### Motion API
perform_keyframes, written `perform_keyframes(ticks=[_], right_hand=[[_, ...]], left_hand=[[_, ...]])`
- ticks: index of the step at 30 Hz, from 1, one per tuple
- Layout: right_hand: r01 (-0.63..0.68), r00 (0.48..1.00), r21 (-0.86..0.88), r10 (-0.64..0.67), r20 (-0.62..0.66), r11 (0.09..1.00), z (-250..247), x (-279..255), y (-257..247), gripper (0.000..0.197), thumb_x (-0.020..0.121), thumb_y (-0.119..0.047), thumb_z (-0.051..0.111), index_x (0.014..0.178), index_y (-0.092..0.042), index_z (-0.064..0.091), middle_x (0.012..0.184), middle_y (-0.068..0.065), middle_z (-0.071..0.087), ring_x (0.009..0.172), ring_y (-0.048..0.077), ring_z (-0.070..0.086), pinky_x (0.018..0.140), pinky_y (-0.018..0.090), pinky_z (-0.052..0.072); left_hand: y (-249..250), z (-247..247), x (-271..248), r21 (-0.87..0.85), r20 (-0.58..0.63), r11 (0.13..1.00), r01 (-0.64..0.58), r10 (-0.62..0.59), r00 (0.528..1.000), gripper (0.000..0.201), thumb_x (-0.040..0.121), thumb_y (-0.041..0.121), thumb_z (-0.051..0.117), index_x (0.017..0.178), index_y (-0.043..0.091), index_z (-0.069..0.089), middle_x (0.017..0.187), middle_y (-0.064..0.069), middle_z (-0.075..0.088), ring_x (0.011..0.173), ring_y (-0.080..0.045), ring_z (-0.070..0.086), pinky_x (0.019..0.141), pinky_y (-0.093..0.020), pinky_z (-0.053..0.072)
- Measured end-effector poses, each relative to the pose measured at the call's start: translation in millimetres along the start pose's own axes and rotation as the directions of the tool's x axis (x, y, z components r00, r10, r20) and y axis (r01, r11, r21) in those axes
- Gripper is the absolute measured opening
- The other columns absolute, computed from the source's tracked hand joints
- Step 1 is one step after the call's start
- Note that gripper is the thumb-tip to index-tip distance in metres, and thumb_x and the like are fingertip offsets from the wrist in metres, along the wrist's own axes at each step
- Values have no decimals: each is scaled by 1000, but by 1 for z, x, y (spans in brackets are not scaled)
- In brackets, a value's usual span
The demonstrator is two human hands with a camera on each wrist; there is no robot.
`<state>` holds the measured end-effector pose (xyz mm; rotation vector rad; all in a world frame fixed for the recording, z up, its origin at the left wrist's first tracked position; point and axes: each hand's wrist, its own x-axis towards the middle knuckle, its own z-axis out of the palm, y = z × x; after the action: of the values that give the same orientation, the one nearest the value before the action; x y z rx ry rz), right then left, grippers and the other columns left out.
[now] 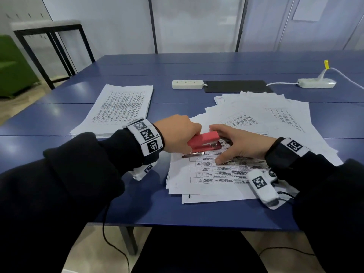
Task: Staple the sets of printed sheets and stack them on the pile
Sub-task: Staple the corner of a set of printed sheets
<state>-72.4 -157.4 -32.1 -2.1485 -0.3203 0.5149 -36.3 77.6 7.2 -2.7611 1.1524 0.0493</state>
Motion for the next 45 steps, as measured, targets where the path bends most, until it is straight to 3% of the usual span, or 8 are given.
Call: perform_keyframes(ticks=[3,7,12,17,23,27,32,45], right_hand=[[-21,1000,1,21,0,1000,-1,0,0,116,71,-11,93,163,-21,23,158,-11,40,141,5,41,106,13,36],[-31,999,-2,31,14,1000,-1,0,1,119,69,-16,95,162,-24,23,163,-10,35,148,4,34,123,28,28],[-34,999,-15,34,16,999,-1,0,0,115,72,-13,93,162,-23,23,158,-12,40,140,4,42,107,10,35],[-33,999,-32,34,18,999,-1,0,0,117,70,-18,94,163,-23,23,164,-12,33,147,1,33,120,22,26],[-32,999,-43,32,11,999,0,-2,-1,113,73,-15,91,163,-24,23,165,-11,31,145,-2,31,106,7,29],[-35,999,-32,35,7,999,0,-3,-4,113,72,-16,93,162,-25,24,165,-11,31,147,1,32,116,18,28],[-38,999,-54,39,16,998,0,-4,-6,108,74,-22,92,160,-28,26,163,-11,35,145,3,36,123,28,28],[-44,999,-55,44,3,998,0,-6,-10,93,82,-36,85,158,-34,32,154,-20,42,136,-5,44,111,18,35]], left_hand=[[0,-2,-2,-6,20,1000,-28,28,999,28,84,36,67,106,21,58,84,1,58,77,-27,57,66,-37,50],[-3,-3,-4,13,27,999,32,-32,999,27,83,38,69,96,18,58,79,0,55,76,-28,58,63,-34,49],[-5,-2,-6,-41,23,998,-56,57,998,26,86,36,66,105,20,59,84,0,58,79,-25,54,70,-38,51],[-4,1,-7,11,14,999,37,-37,999,24,85,36,68,93,16,57,71,4,48,72,-26,54,58,-30,40],[-11,-3,-16,-31,9,998,-59,59,998,20,87,33,66,100,20,59,68,10,47,68,-19,45,65,-34,47],[-13,-3,-21,-36,10,998,-45,45,999,19,87,33,67,100,21,58,69,10,48,63,-9,42,64,-32,42],[-19,-2,-29,-81,4,996,-21,22,1000,25,86,35,69,105,20,62,79,4,62,74,-21,51,63,-31,39],[-29,3,-35,-171,-5,985,-6,5,1000,32,85,39,71,112,23,63,85,6,65,75,-17,52,67,-29,43]])
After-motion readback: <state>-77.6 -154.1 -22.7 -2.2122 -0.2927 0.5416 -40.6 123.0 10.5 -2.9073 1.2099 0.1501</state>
